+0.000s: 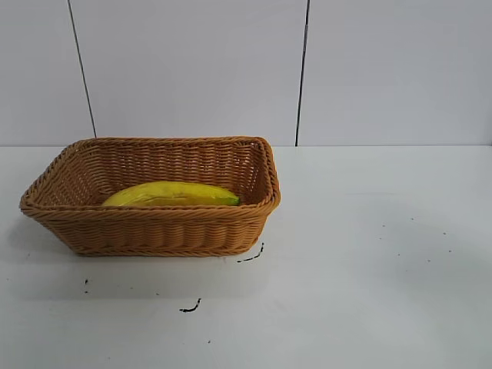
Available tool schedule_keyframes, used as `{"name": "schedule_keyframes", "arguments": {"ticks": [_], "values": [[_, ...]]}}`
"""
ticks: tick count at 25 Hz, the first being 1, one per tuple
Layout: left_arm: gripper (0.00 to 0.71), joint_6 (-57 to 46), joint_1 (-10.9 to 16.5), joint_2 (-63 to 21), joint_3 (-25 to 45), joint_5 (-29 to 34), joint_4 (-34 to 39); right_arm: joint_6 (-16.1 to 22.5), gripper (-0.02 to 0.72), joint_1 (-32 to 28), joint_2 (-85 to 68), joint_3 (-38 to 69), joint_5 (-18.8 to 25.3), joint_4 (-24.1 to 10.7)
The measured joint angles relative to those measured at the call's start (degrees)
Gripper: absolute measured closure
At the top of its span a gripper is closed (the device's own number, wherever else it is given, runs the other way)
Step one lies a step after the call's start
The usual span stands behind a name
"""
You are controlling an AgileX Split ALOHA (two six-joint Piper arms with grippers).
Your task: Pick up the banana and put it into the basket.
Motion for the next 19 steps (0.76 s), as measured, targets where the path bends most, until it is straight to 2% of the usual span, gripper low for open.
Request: {"name": "schedule_keyframes", "arguments": {"ticks": [7, 19], "values": [[0.020, 0.0, 0.0, 0.0, 0.0, 0.0, 0.0, 0.0, 0.011, 0.0, -10.0, 0.0, 0.0, 0.1], [0.020, 0.0, 0.0, 0.0, 0.0, 0.0, -0.1, 0.0, 0.011, 0.0, -10.3, 0.0, 0.1, 0.4]]}}
